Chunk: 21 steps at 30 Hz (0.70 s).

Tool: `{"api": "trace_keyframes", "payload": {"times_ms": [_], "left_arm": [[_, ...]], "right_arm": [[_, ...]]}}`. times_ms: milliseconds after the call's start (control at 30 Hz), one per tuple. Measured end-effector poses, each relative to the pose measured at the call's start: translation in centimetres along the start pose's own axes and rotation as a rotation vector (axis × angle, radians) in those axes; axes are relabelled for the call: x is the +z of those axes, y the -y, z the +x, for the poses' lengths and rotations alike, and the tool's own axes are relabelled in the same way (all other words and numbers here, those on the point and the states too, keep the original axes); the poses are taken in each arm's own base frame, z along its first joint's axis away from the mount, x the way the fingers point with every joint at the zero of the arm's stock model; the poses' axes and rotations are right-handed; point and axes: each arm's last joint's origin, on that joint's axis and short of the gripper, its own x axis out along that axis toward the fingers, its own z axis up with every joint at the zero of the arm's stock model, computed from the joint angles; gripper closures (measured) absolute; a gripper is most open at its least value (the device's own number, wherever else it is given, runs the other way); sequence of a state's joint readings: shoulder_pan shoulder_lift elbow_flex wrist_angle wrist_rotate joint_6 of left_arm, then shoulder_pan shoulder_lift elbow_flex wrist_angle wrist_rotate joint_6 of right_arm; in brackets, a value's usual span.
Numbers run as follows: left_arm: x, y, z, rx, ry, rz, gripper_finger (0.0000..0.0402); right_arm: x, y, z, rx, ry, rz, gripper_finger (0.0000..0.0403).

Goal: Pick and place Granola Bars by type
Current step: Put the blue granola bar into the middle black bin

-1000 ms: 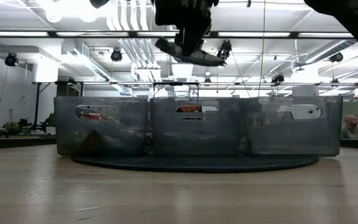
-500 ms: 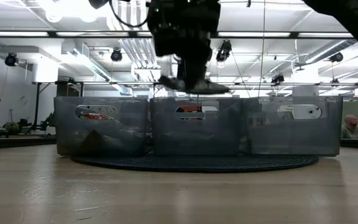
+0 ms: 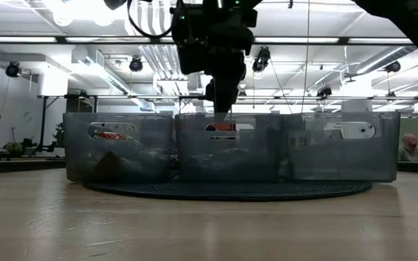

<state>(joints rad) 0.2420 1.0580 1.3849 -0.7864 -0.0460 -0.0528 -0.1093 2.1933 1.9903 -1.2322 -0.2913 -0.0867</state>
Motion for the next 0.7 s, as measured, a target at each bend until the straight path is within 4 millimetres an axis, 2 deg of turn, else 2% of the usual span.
{"api": "trace_keyframes", "payload": {"times_ms": [167,367,700], "left_arm": [[0.0,0.0,0.0,0.000,0.000,0.005,0.0401],[0.0,0.0,0.0,-0.001,0.000,0.020,0.0401],[0.1,0.0,0.0,-0.001,0.006,0.038,0.0401]], "right_arm": [[0.2,-0.3,-1.0,-0.002,0.032,-0.034,0.0214],[-0.1,-1.3,-4.7,-0.016,0.132,-0.082,0.0226],[-3.5,-2.6,-15.7,-0.085,0.507,-0.138,0.0267]]}}
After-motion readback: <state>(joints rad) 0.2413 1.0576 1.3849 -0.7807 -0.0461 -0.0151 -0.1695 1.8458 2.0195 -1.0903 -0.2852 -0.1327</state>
